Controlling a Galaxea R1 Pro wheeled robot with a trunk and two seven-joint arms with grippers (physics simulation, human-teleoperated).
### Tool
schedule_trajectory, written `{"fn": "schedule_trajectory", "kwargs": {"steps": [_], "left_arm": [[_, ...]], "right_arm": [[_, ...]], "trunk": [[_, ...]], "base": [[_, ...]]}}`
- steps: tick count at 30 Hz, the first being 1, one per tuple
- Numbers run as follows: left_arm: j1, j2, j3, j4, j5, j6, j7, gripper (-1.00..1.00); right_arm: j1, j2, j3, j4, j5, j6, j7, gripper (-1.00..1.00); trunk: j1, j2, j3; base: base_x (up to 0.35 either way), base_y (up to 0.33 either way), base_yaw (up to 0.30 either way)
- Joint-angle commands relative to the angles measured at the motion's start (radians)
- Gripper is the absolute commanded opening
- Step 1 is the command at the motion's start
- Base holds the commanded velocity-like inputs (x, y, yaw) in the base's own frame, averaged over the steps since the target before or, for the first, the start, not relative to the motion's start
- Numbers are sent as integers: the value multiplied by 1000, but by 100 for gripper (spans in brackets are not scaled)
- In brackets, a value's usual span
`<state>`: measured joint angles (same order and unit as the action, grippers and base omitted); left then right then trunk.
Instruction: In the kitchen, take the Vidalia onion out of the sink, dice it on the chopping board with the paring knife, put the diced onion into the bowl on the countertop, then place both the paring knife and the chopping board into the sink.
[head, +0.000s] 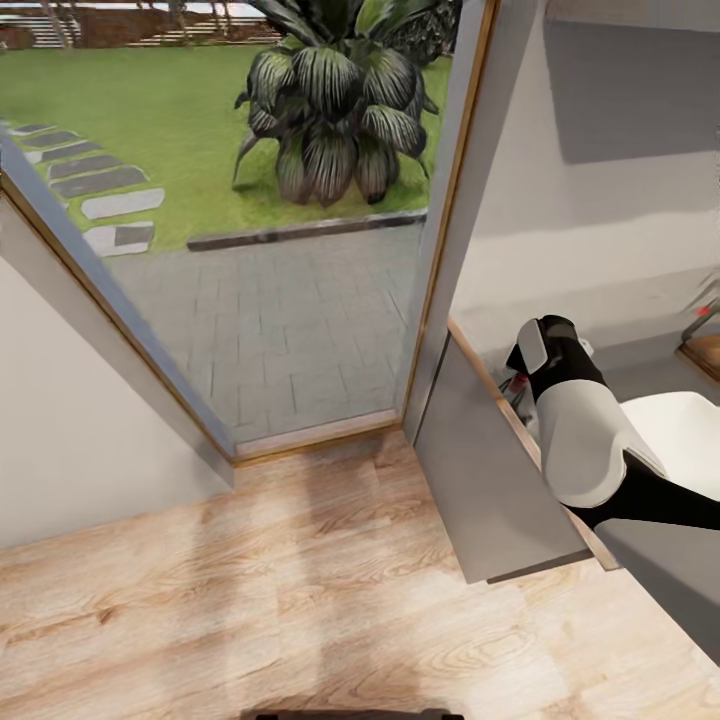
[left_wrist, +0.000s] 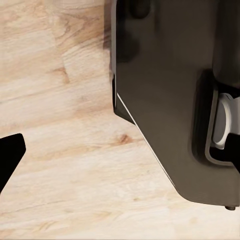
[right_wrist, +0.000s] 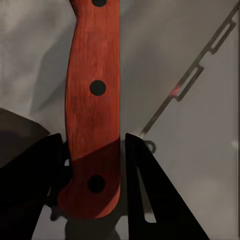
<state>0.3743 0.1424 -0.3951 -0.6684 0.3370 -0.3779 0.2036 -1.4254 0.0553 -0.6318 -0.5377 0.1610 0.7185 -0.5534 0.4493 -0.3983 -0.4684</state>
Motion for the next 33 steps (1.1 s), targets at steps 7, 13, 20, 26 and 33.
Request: {"fn": "schedule_trajectory", "kwargs": {"steps": [7, 13, 20, 26, 33], "left_arm": [[0, 2, -8, -2, 7, -3, 10, 100], [0, 2, -8, -2, 7, -4, 10, 100], [0, 2, -8, -2, 7, -4, 10, 100], [-1, 2, -8, -2, 7, -4, 9, 100], [0, 2, -8, -2, 8, -4, 8, 100]], "right_arm": [[-1, 2, -6, -11, 8, 35, 3, -100], [-1, 2, -6, -17, 8, 57, 3, -100], [-1, 4, -5, -18, 7, 58, 3, -100], [-1, 10, -3, -18, 6, 58, 3, -100], [-1, 22, -2, -16, 5, 58, 3, -100]], "trunk": [[1, -2, 10], [1, -2, 19], [1, -2, 30], [1, -2, 39], [1, -2, 50]], "base": [[0, 0, 0], [-120, 0, 0], [-321, 0, 0], [-326, 65, 0], [-267, 194, 0]]}}
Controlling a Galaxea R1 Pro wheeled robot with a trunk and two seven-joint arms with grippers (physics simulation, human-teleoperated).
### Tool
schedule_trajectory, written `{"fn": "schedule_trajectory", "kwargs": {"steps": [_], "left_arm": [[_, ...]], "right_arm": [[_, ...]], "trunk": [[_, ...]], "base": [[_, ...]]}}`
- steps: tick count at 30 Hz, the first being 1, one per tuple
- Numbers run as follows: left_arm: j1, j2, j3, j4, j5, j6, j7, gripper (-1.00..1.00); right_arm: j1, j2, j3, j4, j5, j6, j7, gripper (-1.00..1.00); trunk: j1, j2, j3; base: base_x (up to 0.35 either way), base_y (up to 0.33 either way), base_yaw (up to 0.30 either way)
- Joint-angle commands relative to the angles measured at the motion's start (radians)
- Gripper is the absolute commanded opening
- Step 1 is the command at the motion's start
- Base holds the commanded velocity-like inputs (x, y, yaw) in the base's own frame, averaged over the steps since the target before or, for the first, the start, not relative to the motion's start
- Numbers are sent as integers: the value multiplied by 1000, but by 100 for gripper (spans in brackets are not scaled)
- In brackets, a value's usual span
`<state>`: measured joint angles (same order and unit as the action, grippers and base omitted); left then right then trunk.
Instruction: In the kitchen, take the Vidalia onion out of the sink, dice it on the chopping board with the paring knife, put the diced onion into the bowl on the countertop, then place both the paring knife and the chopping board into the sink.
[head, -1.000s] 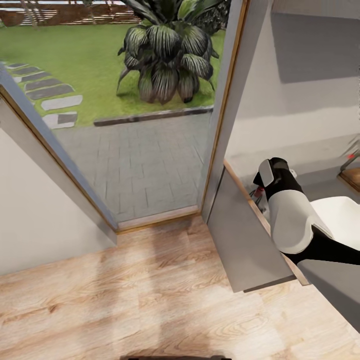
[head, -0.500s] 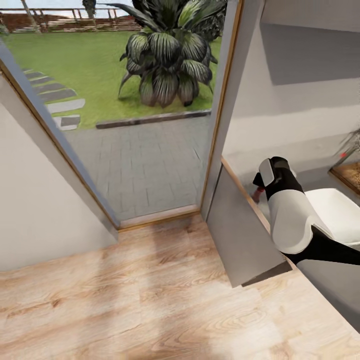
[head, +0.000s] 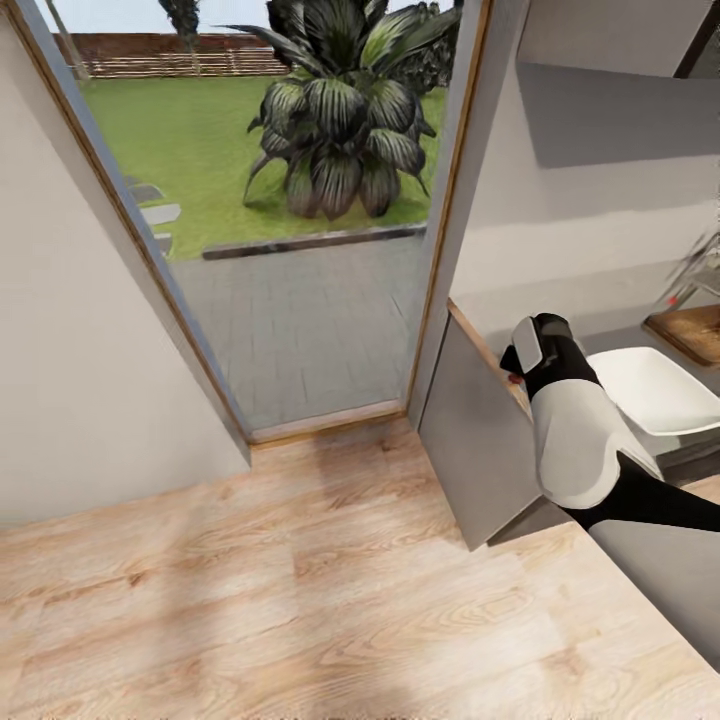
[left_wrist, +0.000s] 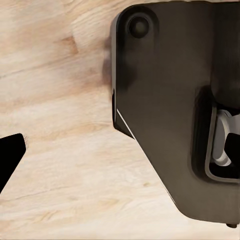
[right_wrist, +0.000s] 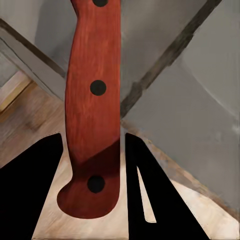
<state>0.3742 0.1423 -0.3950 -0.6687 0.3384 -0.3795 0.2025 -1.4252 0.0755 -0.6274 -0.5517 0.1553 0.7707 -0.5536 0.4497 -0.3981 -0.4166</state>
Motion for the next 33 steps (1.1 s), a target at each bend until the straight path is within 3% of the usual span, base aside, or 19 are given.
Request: {"fn": "schedule_trajectory", "kwargs": {"steps": [1, 10, 16, 21, 24, 26, 28, 29, 30, 33], "left_arm": [[-1, 2, -8, -2, 6, -2, 9, 100], [0, 2, -8, -1, 7, -2, 9, 100], [0, 2, -8, 1, 7, -2, 9, 100], [0, 2, -8, 5, 7, -2, 9, 100], [0, 1, -8, 6, 7, -1, 10, 100], [0, 1, -8, 5, 7, -1, 11, 100], [-1, 0, -8, 4, 7, -1, 11, 100], [0, -1, -8, 4, 7, -1, 11, 100], [-1, -1, -7, 4, 7, -1, 11, 100], [-1, -2, -7, 4, 7, -1, 11, 100]], "right_arm": [[-1, 2, -7, -1, 10, 6, 3, -100], [-1, 4, -6, 1, 10, 7, 3, -100], [-1, 43, -5, 0, 12, 4, 3, -100], [-1, 98, -2, -2, 16, -3, 7, -100], [-1, 99, 6, -3, 17, -6, 14, -100], [-1, 99, 60, -21, 19, -9, 17, -100], [-1, 99, 158, -78, 18, -7, 21, -100], [-1, 99, 233, -142, 18, -2, 33, -100], [-1, 99, 269, -187, 18, 7, 40, -100], [-1, 99, 314, -300, 18, 59, 50, -100]], "trunk": [[0, -2, 0], [0, -2, 14], [0, -2, 23], [0, -2, 31], [0, -2, 36], [0, -2, 39], [0, -2, 42], [0, -2, 43], [0, -2, 44], [0, -2, 45]], "base": [[-240, 226, 0], [-227, 238, 0], [-254, 199, 0], [-269, 172, 0], [-115, 53, 0], [-34, 16, 0], [-14, 7, 0], [-6, 3, 0], [-4, 2, 0], [-2, 1, 0]]}}
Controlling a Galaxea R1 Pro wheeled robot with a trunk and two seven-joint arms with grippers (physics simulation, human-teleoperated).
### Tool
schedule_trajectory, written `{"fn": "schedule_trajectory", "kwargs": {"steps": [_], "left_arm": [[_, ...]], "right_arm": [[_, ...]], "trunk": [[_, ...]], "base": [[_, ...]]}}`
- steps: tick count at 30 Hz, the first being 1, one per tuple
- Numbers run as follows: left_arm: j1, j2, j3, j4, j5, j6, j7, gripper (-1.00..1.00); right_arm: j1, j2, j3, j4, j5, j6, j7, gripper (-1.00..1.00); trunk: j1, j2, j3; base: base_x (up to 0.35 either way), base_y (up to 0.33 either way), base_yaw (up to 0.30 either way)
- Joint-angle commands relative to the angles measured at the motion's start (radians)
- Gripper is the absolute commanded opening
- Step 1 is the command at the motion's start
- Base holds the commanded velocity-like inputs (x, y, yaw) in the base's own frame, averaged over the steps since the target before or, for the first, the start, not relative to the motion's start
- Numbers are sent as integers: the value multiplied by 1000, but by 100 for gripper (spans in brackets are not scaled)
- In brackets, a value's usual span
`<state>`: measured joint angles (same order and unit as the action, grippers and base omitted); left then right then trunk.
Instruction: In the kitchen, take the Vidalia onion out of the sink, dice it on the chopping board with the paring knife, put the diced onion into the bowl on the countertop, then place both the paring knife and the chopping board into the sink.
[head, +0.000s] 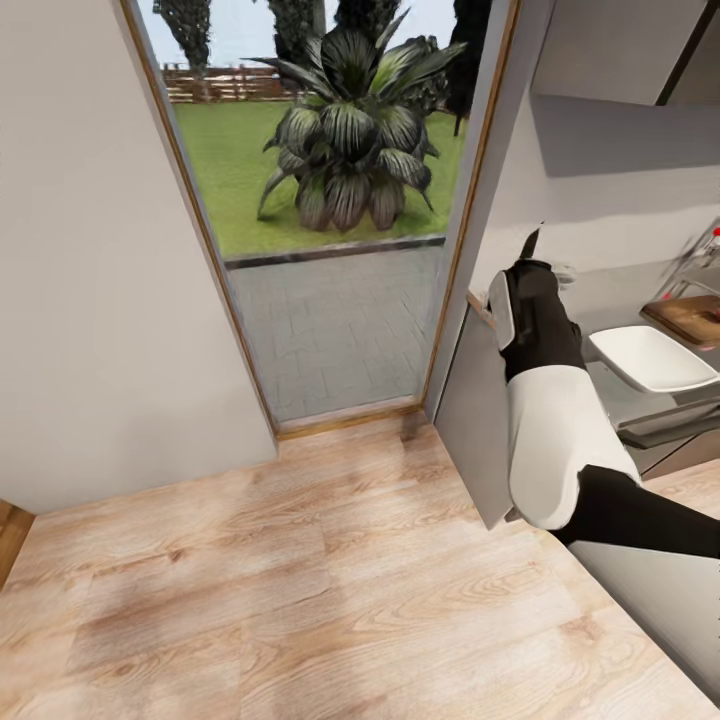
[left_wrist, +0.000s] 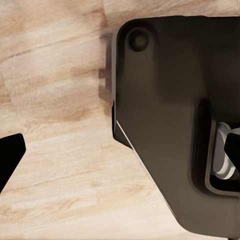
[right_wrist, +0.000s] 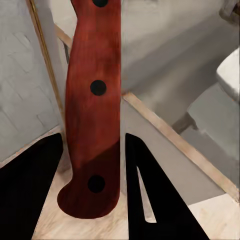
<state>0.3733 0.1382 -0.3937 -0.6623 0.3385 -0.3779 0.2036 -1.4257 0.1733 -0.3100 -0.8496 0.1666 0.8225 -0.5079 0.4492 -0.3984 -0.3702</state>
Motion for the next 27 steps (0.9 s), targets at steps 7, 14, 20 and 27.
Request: {"fn": "schedule_trajectory", "kwargs": {"steps": [7, 14, 20, 27], "left_arm": [[-1, 0, -8, -2, 8, -3, 10, 100], [-1, 0, -8, 2, 9, -3, 10, 100], [0, 0, -8, 19, 10, -4, 10, 100], [-1, 0, -8, 20, 10, -3, 10, 100]], "right_arm": [[-1, 1, 132, -165, 9, 101, 12, -100], [0, 1, 187, -169, 9, 156, 12, -100], [30, 1, 308, -169, 95, 163, 12, -100], [99, 1, 382, -169, 207, 162, 12, -100]], "trunk": [[1, -2, -1], [1, -2, -1], [1, -2, -1], [1, -2, -1]], "base": [[0, 0, 0], [0, -118, 0], [0, -310, 0], [0, -317, 0]]}}
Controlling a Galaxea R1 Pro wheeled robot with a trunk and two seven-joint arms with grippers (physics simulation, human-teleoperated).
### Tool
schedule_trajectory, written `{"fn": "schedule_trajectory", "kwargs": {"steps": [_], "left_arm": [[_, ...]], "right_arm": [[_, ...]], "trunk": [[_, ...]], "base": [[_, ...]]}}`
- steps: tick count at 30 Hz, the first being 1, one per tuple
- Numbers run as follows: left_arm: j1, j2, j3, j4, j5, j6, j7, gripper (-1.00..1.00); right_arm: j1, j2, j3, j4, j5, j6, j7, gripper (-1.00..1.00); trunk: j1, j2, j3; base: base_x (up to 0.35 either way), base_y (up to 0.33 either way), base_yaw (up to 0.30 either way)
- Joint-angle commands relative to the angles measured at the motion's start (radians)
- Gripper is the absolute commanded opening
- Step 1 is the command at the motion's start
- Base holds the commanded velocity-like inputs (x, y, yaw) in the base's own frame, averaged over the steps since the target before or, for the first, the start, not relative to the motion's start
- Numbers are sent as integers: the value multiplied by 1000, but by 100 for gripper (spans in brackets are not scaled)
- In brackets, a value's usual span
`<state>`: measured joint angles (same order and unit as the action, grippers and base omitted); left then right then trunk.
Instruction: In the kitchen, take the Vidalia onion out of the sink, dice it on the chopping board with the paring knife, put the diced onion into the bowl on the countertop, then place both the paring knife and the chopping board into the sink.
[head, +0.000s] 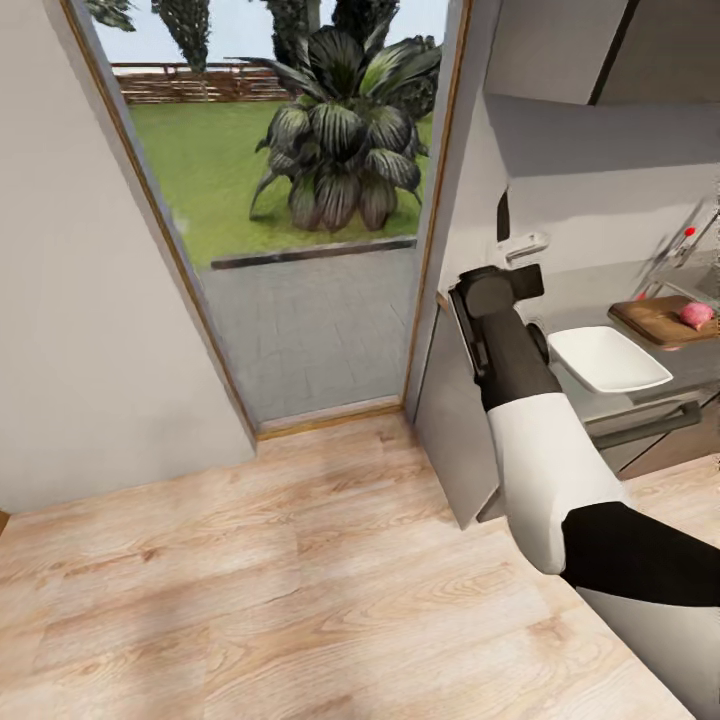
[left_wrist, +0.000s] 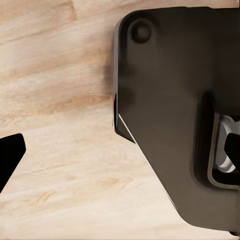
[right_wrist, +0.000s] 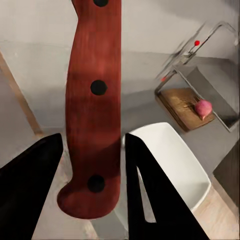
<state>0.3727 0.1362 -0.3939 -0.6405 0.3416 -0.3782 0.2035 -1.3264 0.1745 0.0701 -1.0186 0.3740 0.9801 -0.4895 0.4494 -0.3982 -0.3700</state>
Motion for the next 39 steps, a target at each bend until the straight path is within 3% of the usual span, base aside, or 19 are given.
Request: {"fn": "schedule_trajectory", "kwargs": {"steps": [1, 4, 8, 9, 12, 17, 18, 20, 21, 23, 26, 30, 34, 39], "left_arm": [[0, 1, -8, -2, 7, -2, 10, 100], [0, 1, -8, -2, 7, -2, 10, 100], [0, 0, -8, -2, 7, -2, 10, 100], [0, 0, -8, -2, 7, -2, 10, 100], [0, 0, -8, -2, 7, -2, 10, 100], [0, -2, -8, 4, 7, -2, 10, 100], [1, -3, -8, 5, 7, -3, 10, 100], [1, -6, -8, 6, 7, -2, 10, 100], [1, -7, -8, 7, 7, -2, 10, 100], [1, -8, -8, 10, 7, -3, 10, 100], [2, -10, -8, 18, 7, -3, 10, 100], [2, -13, -8, 24, 7, -4, 10, 100], [2, -15, -8, 31, 7, -4, 10, 100], [2, -16, -8, 42, 7, -6, 10, 100]], "right_arm": [[3, 0, 8, 0, 1, 4, -6, -100], [26, -3, 36, 0, 7, 4, -6, -100], [40, -45, 101, -4, 15, 3, -5, -100], [42, -88, 130, -7, 16, 1, -3, -100], [42, -137, 140, -16, 16, -2, 29, -100], [42, -292, 168, -94, 18, -3, 239, -100], [42, -334, 195, -121, 21, -3, 292, -100], [42, -419, 287, -184, 33, -3, 374, -100], [42, -440, 315, -199, 37, -3, 389, -100], [42, -515, 413, -239, 54, -3, 425, -100], [42, -569, 472, -258, 63, -3, 444, -100], [42, -595, 496, -265, 67, -4, 453, -100], [42, -601, 517, -266, 68, -4, 454, -100], [42, -604, 620, -263, 67, -4, 454, -100]], "trunk": [[1, -2, -1], [1, -2, -1], [1, -2, -1], [1, -2, -1], [1, -2, -1], [1, -2, -1], [1, -2, -1], [1, -2, -1], [1, -2, -1], [1, -2, -1], [1, -2, -1], [1, -2, -1], [1, -2, -1], [1, -2, -1]], "base": [[0, -317, 0], [0, -317, 0], [0, -317, 0], [0, -317, 0], [0, -317, 0], [0, -317, 0], [0, -317, 0], [0, -317, 0], [0, -317, 0], [0, -317, 0], [0, -317, 0], [0, -317, 0], [0, -317, 0], [0, -317, 0]]}}
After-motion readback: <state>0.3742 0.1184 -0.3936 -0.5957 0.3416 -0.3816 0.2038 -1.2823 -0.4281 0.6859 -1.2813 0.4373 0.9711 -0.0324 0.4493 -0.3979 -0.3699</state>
